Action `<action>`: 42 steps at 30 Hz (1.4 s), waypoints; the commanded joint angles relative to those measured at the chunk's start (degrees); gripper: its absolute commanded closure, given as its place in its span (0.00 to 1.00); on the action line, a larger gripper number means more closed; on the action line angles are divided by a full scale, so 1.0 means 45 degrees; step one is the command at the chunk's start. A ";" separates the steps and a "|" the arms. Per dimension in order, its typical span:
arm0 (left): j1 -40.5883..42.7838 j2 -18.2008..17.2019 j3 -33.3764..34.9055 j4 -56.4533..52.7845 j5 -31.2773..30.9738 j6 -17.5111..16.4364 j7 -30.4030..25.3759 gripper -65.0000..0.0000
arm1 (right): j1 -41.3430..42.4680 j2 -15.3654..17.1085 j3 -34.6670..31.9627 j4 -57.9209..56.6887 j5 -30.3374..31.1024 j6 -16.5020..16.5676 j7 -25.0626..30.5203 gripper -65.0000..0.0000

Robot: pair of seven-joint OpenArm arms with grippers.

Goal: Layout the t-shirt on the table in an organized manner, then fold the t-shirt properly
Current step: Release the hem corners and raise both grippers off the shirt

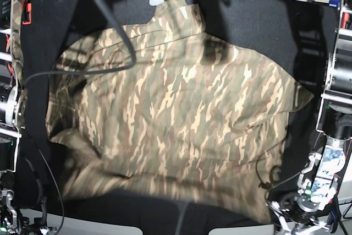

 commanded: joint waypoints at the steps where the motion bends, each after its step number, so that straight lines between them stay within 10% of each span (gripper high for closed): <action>1: -0.0559 -0.0073 -0.0097 0.0209 -0.0063 0.0097 -0.0340 0.60 | 0.0593 0.0117 0.0058 0.0204 0.0097 -0.0097 0.0325 0.45; 7: -0.0563 -0.0068 -0.0097 0.0214 -0.1370 0.0102 0.1292 0.60 | 0.0597 0.0117 0.0058 0.0204 0.1666 0.0019 -0.1350 0.45; 13: -0.0525 -0.0117 -0.0097 0.0272 -0.2497 -0.0316 0.4877 0.60 | 0.0204 0.0097 0.0058 0.0219 0.4294 0.4564 -0.2667 0.45; 17: 0.0121 -0.0588 -0.0097 0.1389 -0.2963 -0.2161 0.5100 0.60 | -0.0291 0.0121 0.0058 0.0257 0.5727 0.4564 -0.2793 0.45; 25: 0.3575 -0.2443 -0.0097 0.7664 -0.3968 -0.2225 0.5892 0.60 | -0.2861 0.0126 0.0058 0.3045 0.7310 0.4564 -0.4201 0.45; 34: 0.7922 -0.4469 -0.0097 1.4591 -0.2943 -0.0699 0.7300 0.60 | -0.7927 0.0131 0.0058 1.0671 0.7951 0.4564 -0.5765 0.45; 42: 1.1652 -0.4760 -0.0097 1.5562 -0.0675 0.0899 0.7388 0.60 | -1.2745 0.0112 0.0058 1.6300 0.7864 0.4564 -0.6052 0.45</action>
